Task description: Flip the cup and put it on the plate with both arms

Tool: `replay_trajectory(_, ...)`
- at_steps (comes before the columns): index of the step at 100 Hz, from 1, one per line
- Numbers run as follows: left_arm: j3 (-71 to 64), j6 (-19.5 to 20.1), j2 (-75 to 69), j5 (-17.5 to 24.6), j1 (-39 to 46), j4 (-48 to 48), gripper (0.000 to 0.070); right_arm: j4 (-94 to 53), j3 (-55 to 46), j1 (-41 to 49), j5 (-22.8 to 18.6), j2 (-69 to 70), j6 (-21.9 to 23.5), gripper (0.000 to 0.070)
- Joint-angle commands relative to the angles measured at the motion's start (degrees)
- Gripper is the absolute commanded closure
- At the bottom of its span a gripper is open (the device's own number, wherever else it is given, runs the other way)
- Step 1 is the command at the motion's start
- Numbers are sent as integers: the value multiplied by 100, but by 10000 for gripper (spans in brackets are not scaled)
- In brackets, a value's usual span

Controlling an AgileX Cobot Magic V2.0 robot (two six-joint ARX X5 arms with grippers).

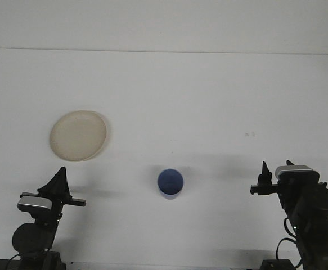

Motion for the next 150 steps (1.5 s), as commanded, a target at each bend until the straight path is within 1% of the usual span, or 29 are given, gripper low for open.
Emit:
replay_trajectory(1, -116, 79, -13, 13, 0, 61, 688, 354, -254, 4, 0, -160, 57, 255)
replay_trajectory(9, -116, 79, -13, 13, 0, 61, 688, 603, -481, 4, -22, -330, 59, 255)
replay_trajectory(71, -116, 79, -13, 13, 0, 61, 688, 636, -479, 9, -2, -507, 59, 255)
replay_trajectory(84, -116, -31, -13, 13, 0, 63, 688, 636, -479, 9, 0, -507, 59, 255)
replay_trajectory(113, -103, -44, -13, 13, 0, 83, 688, 636, -479, 9, -2, -507, 61, 255)
replay_trajectory(122, -50, -146, -13, 13, 0, 74, 688, 634, -479, 9, -2, -507, 61, 255)
replay_trajectory(135, 179, -586, -7, 13, 0, 22, 688, 636, -479, 9, -2, -507, 61, 255)
replay_trajectory(141, 367, -662, 2, 13, 0, -140, 688, 636, -479, 9, -2, -507, 61, 255)
replay_trajectory(150, 774, -662, 50, 13, 0, -555, 688, 636, -479, 9, -2, -507, 61, 255)
